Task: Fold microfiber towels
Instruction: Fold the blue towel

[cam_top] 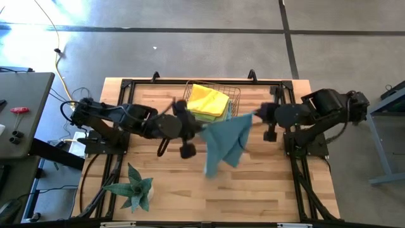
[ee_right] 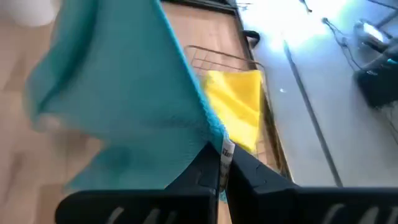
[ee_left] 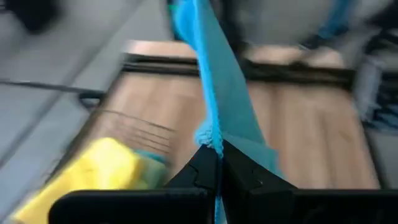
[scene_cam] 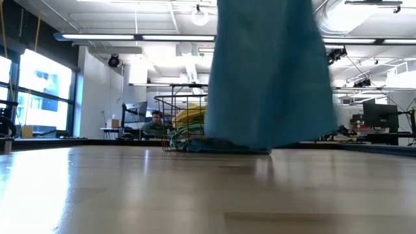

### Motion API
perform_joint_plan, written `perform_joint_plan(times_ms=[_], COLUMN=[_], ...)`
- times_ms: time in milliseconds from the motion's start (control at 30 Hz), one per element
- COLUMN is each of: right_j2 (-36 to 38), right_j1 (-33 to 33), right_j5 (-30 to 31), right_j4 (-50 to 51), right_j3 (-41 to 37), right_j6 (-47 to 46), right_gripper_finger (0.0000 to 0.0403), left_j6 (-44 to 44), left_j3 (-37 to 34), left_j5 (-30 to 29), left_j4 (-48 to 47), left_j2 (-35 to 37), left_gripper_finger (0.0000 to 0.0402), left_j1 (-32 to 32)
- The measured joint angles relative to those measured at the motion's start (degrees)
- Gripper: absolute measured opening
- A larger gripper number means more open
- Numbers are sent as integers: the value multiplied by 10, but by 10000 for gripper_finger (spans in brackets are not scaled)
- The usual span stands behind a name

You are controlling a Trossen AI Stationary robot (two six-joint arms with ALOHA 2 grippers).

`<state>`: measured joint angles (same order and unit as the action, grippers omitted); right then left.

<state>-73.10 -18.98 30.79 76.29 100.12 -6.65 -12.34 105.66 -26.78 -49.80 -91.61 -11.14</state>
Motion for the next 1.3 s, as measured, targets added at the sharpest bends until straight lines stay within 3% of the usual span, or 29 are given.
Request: perform_joint_plan(times_ms=[33, 67, 167, 233, 300, 367, 467, 733, 1033, 1300], right_j2=[1, 2, 0, -2, -2, -2, -2, -2, -28, -66], right_j1=[1, 3, 6, 0, -6, -7, -8, -22, -22, -22], right_j5=[9, -30, -261, -313, -261, -197, -177, -156, -151, -79], right_j4=[2, 0, -5, -15, -12, -10, -10, -6, 8, 55], right_j3=[0, 0, 0, 0, 0, 0, 0, 0, 0, 0], right_j6=[-6, 2, 41, 45, 37, 24, 27, 55, 80, 104], right_gripper_finger=[0, 0, 0, 0, 0, 0, 0, 0, 0, 0], left_j6=[-8, -10, 1, 19, 28, 29, 38, 89, -64, -145], left_j3=[0, 0, 0, 0, 0, 0, 0, 0, 0, 0], left_j5=[-17, 0, 185, 258, 238, 165, 104, 166, 192, 200], left_j4=[3, 7, 32, 47, 49, 41, 42, -3, -55, -172], left_j2=[1, 1, 0, 0, -2, -4, -4, -3, -3, -4], left_gripper_finger=[0, 0, 0, 0, 0, 0, 0, 0, 0, 0], left_j1=[0, 1, 3, -1, -6, -8, -9, -13, 11, 15])
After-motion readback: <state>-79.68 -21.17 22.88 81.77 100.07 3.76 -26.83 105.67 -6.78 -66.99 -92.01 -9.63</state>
